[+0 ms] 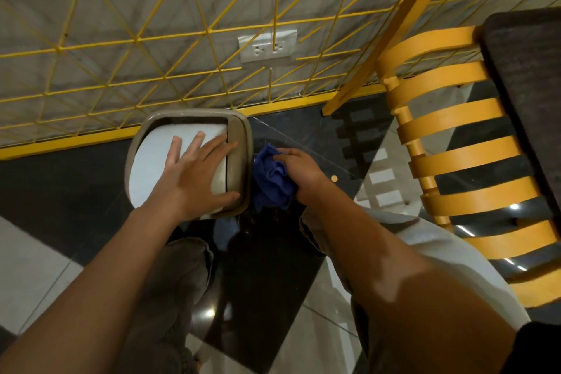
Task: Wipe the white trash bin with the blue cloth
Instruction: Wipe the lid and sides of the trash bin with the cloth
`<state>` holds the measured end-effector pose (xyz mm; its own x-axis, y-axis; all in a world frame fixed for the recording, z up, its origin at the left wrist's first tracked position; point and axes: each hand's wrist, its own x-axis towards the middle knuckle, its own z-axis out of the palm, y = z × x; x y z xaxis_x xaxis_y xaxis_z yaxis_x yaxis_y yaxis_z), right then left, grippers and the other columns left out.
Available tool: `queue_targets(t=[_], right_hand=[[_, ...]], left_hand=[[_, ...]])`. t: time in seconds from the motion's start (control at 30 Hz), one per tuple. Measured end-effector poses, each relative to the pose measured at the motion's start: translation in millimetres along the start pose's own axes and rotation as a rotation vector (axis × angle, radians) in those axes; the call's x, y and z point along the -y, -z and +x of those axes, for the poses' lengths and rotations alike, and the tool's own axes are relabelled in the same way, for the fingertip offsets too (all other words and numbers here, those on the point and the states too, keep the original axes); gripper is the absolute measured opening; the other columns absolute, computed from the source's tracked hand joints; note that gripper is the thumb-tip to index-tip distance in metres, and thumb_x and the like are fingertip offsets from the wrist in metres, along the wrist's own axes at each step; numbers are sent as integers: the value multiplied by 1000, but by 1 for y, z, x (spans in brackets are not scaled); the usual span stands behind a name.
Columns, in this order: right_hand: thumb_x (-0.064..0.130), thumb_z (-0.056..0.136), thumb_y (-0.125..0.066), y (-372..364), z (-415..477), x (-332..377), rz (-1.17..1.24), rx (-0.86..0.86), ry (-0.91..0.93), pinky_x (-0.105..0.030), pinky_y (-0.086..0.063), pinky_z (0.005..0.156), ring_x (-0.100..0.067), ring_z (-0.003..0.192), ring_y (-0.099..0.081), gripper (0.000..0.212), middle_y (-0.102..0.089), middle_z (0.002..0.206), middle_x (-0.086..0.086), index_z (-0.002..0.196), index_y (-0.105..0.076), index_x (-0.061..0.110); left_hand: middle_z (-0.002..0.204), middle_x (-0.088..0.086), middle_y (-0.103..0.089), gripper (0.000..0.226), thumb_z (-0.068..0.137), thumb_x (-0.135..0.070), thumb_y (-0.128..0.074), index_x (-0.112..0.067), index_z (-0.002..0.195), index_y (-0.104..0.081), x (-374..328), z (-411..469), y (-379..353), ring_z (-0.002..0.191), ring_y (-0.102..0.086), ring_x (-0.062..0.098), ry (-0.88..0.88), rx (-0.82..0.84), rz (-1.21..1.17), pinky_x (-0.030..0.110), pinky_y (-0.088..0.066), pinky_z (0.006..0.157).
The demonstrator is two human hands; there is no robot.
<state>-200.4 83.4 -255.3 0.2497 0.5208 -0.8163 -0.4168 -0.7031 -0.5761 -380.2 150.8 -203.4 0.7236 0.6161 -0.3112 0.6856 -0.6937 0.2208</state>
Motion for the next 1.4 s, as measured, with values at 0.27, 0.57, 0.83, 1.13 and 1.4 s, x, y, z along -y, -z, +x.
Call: queue_targets(t=[0.27,0.57,0.83,1.13,1.4], right_hand=[[0,86,-58,-27,-15,-3,2,108,-6,-31,-52,75,-18,78,-59,12,-59,82,-5,84,-59,12],[3,83,-61,-36,-7,9,-562,-124,220,-24,-44,77,-14,82,-52,25,-55,82,-1,68,-47,17],[2,83,-60,-41,10,43,-683,-193,343,-22,-44,77,-22,95,-62,12,-68,102,-12,92,-68,1],[9,88,-54,-57,30,92,-1215,-86,475,-30,-43,74,-24,94,-59,20,-58,93,-16,68,-48,10],[6,86,-56,-41,16,66,-1219,-61,453,-31,-45,88,-26,94,-61,9,-68,99,-14,80,-63,8]], left_hand=[[154,-5,-19,101,58,-70,-31,-24,146,-14,-3,-16,-6,145,1,21,35,14,-83,51,7,113],[156,1,-14,98,62,-62,-22,-15,148,-12,-7,-13,-18,144,0,29,61,2,29,59,3,110],[147,8,-37,92,65,-58,-35,-9,142,-30,-5,-13,-23,138,-24,37,26,-16,75,67,-15,104],[142,9,-44,88,64,-57,-38,-9,138,-35,-5,-14,-25,133,-32,39,0,-83,59,68,-19,101],[144,8,-42,90,61,-54,-40,-10,140,-35,-8,-14,-25,135,-29,38,23,-85,40,67,-18,102]])
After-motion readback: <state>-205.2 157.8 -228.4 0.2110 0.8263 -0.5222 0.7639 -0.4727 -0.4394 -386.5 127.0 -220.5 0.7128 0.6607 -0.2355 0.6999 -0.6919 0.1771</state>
